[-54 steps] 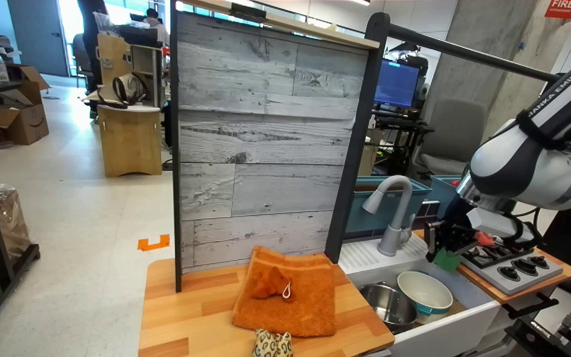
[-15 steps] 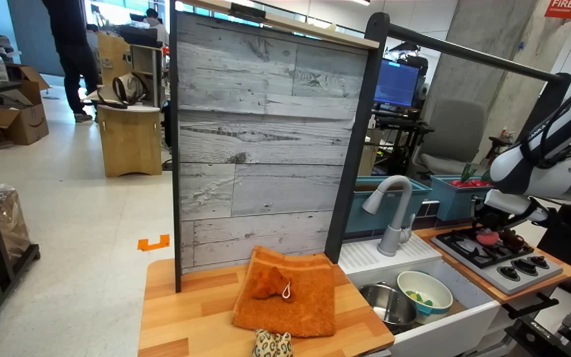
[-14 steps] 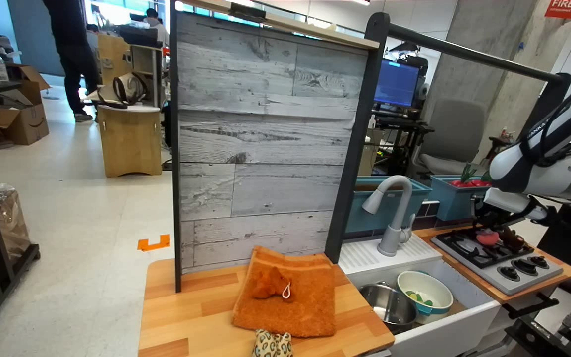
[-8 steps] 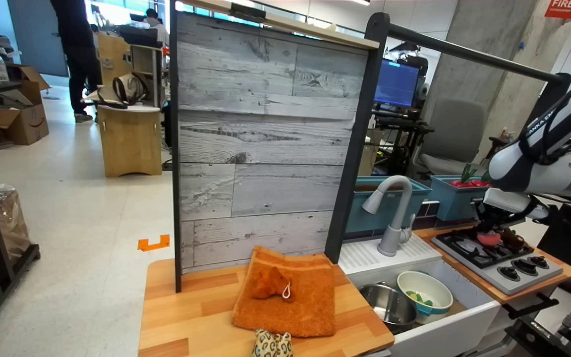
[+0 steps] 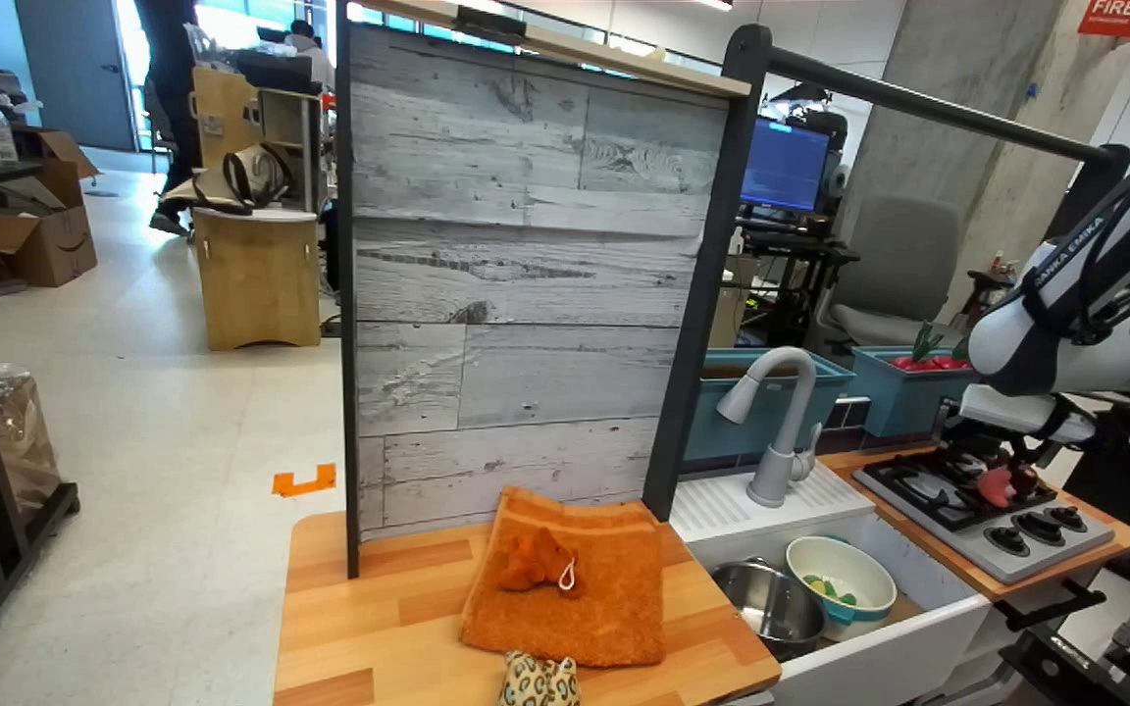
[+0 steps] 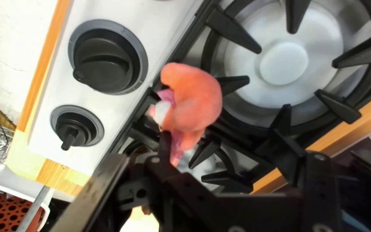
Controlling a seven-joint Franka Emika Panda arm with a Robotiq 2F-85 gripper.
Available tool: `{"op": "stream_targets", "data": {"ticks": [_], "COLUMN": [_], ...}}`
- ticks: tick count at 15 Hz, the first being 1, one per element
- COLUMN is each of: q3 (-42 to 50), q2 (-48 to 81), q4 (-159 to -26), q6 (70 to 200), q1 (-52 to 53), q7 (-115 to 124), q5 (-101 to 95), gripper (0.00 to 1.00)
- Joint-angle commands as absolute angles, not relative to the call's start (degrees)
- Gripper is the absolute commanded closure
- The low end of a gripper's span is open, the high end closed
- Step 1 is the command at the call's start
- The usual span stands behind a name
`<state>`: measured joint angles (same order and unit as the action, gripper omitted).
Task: Put the plushies inside the pots in the sink, wipe the counter with the towel, and then remove the pink plushy from the pot and put it on the stove
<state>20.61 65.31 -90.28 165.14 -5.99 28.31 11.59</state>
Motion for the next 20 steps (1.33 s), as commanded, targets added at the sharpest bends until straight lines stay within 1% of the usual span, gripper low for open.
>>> {"op": "stream_targets", "data": {"ticks": [1, 2, 3, 4, 5, 6, 7, 9, 11, 15, 16, 20], "q3": [22.6, 22.5, 22.5, 22.4, 22.3, 22.1, 22.0, 21.8, 21.4, 20.8, 20.7, 20.8], "q2": [63.9, 63.9, 64.0, 64.1, 64.2, 64.1, 64.0, 63.6, 62.8, 60.5, 60.0, 58.6], "q4": [-93.2, -93.4, -93.4, -93.3, -93.3, -93.3, -93.5, -93.6, -94.2, -96.4, -96.9, -98.6], "q6": [161.9, 160.9, 160.1, 159.6, 159.0, 158.5, 158.5, 159.0, 159.9, 161.6, 161.9, 162.5], "q1": [-3.4, -3.4, -3.4, -3.4, -3.5, -3.6, -3.7, -3.7, -3.6, -3.0, -2.9, -2.1], "q7": [30.2, 30.3, 30.6, 30.7, 30.9, 30.8, 30.7, 30.6, 30.3, 29.6, 29.5, 29.5], "q5": [12.0, 12.0, 11.9, 11.9, 11.8, 11.7, 11.7, 11.8, 11.8, 11.7, 11.7, 11.4], "gripper": [0.0, 0.0, 0.25, 0.25, 0.27, 0.33, 0.43, 0.58, 0.7, 0.99, 1.0, 1.0]}}
